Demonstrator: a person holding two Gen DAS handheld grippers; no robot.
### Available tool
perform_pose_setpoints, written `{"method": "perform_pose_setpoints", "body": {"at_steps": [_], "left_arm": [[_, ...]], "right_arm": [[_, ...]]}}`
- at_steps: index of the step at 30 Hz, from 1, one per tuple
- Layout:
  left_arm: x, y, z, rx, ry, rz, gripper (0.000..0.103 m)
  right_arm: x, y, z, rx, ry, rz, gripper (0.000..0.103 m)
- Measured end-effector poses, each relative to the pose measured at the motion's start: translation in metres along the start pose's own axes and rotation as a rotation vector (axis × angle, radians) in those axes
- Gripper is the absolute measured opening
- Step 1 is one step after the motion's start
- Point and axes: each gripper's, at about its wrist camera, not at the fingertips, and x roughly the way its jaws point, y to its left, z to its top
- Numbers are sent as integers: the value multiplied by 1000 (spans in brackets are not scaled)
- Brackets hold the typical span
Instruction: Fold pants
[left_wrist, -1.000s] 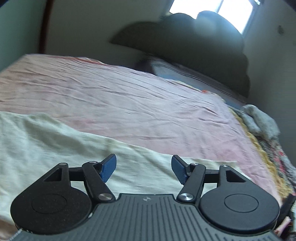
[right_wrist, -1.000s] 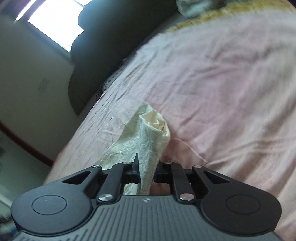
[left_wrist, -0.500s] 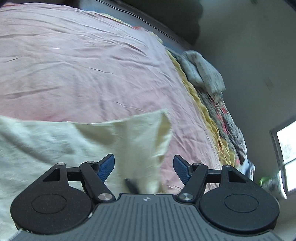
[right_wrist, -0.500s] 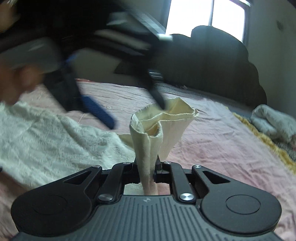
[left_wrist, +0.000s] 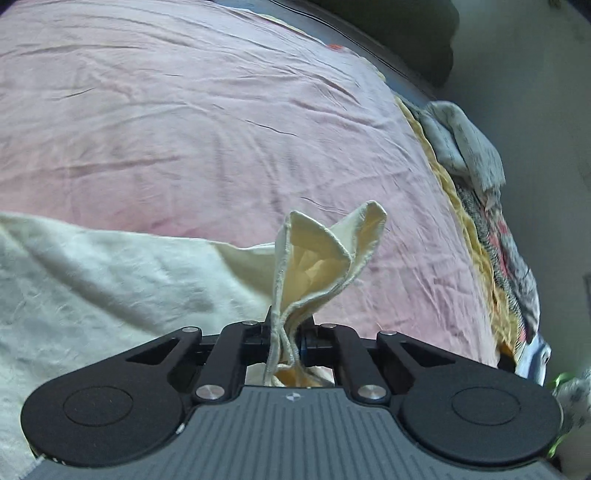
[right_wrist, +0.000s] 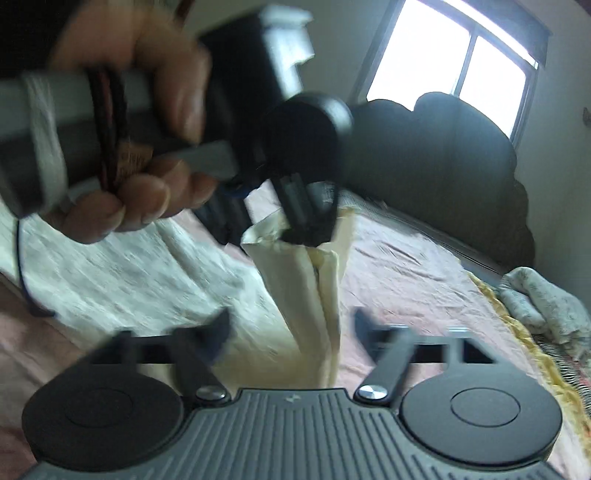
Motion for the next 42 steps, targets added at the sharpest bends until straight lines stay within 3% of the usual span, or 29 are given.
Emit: {"method": "perform_pose_setpoints", "body": {"at_steps": [5, 12, 18, 25, 29, 30, 31, 33, 37, 40, 42], "left_arm": [[-43, 44, -5, -26, -26, -38, 8], [-127, 142, -11, -166, -141, 71, 8], [-154, 209, -23, -294, -165, 161, 8], [-160, 241, -33, -348, -168, 138, 8], [-153, 248, -38, -344, -165, 132, 9], [-154, 250, -38, -352, -166, 121, 11], [-155, 254, -39, -364, -165, 116, 23], [-159, 262, -41, -376, -161, 100, 22], [-173, 275, -51, -373, -162, 76, 22], [-178, 283, -58, -384, -169, 49, 22], [-181, 287, -61, -411, -174, 10, 30]], "right_arm": [[-35, -30, -8, 179, -43, 141, 81], [-51, -57, -17, 368, 23, 212, 81], [-28, -51, -6, 514, 46, 340, 81], [2, -12, 33, 466, 36, 460, 81], [41, 14, 60, 466, 100, 585, 82], [53, 21, 66, 479, 126, 611, 82], [66, 28, 71, 496, 154, 627, 82], [88, 40, 79, 529, 210, 646, 82], [126, 65, 66, 534, 403, 632, 82], [118, 68, 53, 517, 356, 633, 82], [113, 67, 57, 539, 364, 606, 83]]}}
